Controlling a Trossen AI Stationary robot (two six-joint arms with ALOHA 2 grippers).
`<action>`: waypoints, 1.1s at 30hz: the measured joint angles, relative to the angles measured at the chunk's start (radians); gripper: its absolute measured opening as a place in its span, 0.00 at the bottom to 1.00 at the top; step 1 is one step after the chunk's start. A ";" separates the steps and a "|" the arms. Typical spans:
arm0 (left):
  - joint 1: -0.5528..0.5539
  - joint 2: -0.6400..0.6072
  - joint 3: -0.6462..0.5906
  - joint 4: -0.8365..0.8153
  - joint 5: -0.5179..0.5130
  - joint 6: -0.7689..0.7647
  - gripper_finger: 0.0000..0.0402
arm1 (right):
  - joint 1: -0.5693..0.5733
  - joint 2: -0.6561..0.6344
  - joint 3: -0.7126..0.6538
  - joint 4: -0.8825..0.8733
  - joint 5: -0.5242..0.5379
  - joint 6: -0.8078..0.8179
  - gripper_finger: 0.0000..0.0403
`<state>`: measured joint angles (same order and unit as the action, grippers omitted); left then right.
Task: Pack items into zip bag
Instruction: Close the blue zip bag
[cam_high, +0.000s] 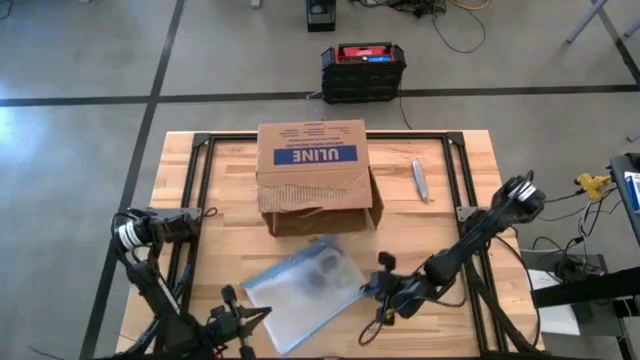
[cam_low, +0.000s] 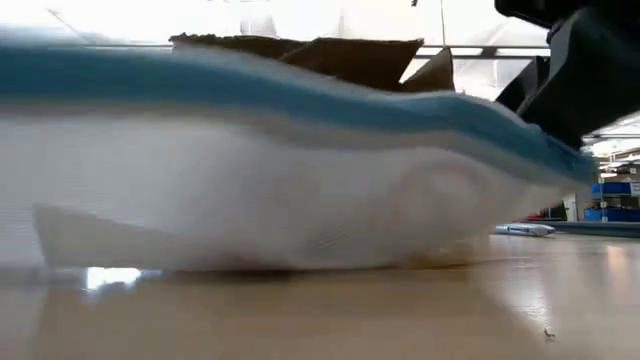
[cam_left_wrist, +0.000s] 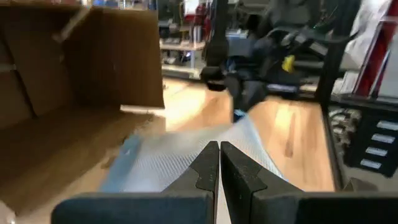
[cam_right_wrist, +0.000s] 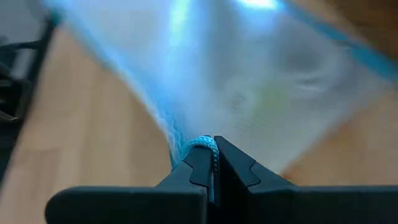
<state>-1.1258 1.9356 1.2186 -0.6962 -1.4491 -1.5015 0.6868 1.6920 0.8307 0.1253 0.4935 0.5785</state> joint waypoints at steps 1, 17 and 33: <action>0.010 0.010 -0.002 0.009 0.038 0.001 0.00 | 0.000 0.039 0.015 0.057 -0.020 -0.022 0.00; 0.083 0.050 -0.004 0.039 0.236 0.000 0.00 | -0.072 0.313 0.435 -0.321 -0.098 -0.254 0.00; 0.115 0.050 -0.137 0.248 -0.027 0.001 0.00 | -0.081 0.264 0.447 -0.293 -0.089 -0.328 0.25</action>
<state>-1.0109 1.9854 1.0811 -0.4479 -1.4760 -1.5008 0.6058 1.9560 1.2772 -0.1673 0.4040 0.2508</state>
